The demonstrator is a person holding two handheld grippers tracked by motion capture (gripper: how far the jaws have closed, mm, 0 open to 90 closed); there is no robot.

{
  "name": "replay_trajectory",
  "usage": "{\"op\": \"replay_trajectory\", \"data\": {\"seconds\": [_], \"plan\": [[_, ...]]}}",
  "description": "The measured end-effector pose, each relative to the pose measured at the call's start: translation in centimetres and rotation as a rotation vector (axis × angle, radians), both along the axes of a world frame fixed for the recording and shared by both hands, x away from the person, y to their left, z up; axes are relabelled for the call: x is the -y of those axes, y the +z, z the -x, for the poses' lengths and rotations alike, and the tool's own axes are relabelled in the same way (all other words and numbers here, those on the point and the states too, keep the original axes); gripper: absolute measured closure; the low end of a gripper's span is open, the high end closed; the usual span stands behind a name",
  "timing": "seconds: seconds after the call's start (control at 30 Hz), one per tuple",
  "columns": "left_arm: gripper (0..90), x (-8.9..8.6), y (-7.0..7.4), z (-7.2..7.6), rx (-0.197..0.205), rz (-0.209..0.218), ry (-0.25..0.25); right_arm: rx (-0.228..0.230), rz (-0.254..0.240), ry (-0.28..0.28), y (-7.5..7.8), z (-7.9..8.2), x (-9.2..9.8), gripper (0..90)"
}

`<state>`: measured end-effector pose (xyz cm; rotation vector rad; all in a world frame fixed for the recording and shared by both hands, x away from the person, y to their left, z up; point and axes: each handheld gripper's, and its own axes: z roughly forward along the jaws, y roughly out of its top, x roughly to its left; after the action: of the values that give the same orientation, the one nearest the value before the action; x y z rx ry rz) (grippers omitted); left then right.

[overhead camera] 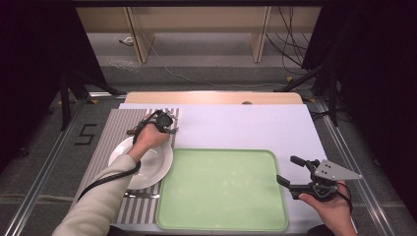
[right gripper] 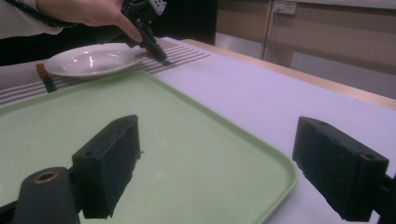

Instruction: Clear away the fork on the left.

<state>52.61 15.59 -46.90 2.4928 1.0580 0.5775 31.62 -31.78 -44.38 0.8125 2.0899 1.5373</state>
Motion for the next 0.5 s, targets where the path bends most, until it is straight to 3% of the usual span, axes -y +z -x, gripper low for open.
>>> {"op": "replay_trajectory", "data": {"seconds": [0.5], "plan": [[89.4,0.13,-0.55,-0.01,-0.015,-0.009,0.006,0.0,0.001,0.001,0.02,0.02,-0.03,16.1]]}}
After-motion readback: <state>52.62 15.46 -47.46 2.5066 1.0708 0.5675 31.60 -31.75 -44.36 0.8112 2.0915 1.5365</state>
